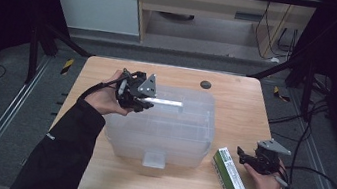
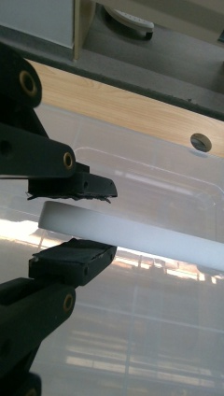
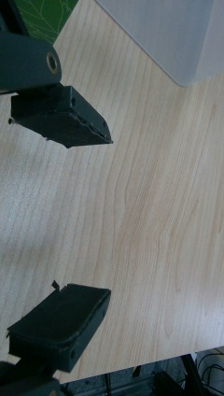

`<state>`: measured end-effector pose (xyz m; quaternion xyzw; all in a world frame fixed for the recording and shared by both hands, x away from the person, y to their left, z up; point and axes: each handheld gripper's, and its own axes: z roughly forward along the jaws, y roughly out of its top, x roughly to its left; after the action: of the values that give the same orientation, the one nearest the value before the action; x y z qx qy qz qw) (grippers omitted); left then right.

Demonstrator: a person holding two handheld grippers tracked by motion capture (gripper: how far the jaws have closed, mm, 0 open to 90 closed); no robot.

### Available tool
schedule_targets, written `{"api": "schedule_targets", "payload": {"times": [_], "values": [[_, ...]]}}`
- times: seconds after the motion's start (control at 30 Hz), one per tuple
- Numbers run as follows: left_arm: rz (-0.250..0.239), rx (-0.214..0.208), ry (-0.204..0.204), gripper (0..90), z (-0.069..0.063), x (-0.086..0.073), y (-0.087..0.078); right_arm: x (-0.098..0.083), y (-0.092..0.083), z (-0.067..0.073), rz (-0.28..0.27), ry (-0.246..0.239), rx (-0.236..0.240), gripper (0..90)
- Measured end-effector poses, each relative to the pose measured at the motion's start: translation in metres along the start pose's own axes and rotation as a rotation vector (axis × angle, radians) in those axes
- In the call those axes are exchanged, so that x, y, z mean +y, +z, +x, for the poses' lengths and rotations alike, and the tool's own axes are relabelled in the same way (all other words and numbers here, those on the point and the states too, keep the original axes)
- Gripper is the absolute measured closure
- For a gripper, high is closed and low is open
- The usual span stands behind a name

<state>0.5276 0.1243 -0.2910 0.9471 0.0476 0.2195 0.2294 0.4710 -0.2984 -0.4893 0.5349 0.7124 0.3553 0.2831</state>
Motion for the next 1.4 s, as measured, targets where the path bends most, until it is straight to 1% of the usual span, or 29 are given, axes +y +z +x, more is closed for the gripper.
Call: {"api": "schedule_targets", "payload": {"times": [0.1,0.2,0.27,0.33,0.53,0.6,0.63,0.67,0.9,1.0,1.1,1.27,1.4], "values": [[0.007,-0.004,0.001,68.2,0.001,0.001,0.001,0.000,0.000,0.000,0.001,0.000,0.000,21.4],[0.017,0.002,0.009,69.5,0.001,0.002,0.002,0.000,0.000,0.000,0.002,-0.001,0.000,21.4],[0.043,-0.004,0.025,70.1,0.001,0.004,0.002,0.000,0.000,0.000,0.001,-0.002,0.002,21.3],[0.053,-0.001,0.032,71.2,0.001,0.006,0.003,0.000,0.000,0.000,0.003,0.001,0.003,21.3],[0.065,0.002,0.042,71.9,0.000,0.008,0.004,-0.001,0.000,0.000,0.006,0.007,0.009,21.4],[0.080,0.007,0.056,72.1,0.000,0.010,0.004,-0.001,0.000,0.000,0.005,0.005,0.008,21.4],[0.080,0.007,0.056,72.3,0.000,0.010,0.004,-0.001,0.000,0.000,0.005,0.007,0.010,21.4],[0.097,0.011,0.070,72.5,-0.001,0.012,0.004,-0.001,0.000,0.000,0.004,0.003,0.012,21.5],[0.102,0.018,0.085,73.0,-0.002,0.012,0.004,-0.001,0.001,-0.001,0.005,0.001,0.009,21.5],[0.103,0.014,0.083,73.2,-0.002,0.012,0.004,-0.001,0.001,0.000,0.007,0.003,0.010,21.5],[0.118,0.020,0.103,73.5,-0.002,0.014,0.004,-0.001,0.002,0.000,0.012,0.001,0.009,21.6],[0.126,0.019,0.104,73.9,-0.003,0.015,0.005,0.000,0.001,0.001,0.008,0.005,0.012,21.7],[0.140,0.015,0.120,74.2,-0.002,0.017,0.005,0.001,0.000,0.001,0.005,0.005,0.009,21.6]]}}
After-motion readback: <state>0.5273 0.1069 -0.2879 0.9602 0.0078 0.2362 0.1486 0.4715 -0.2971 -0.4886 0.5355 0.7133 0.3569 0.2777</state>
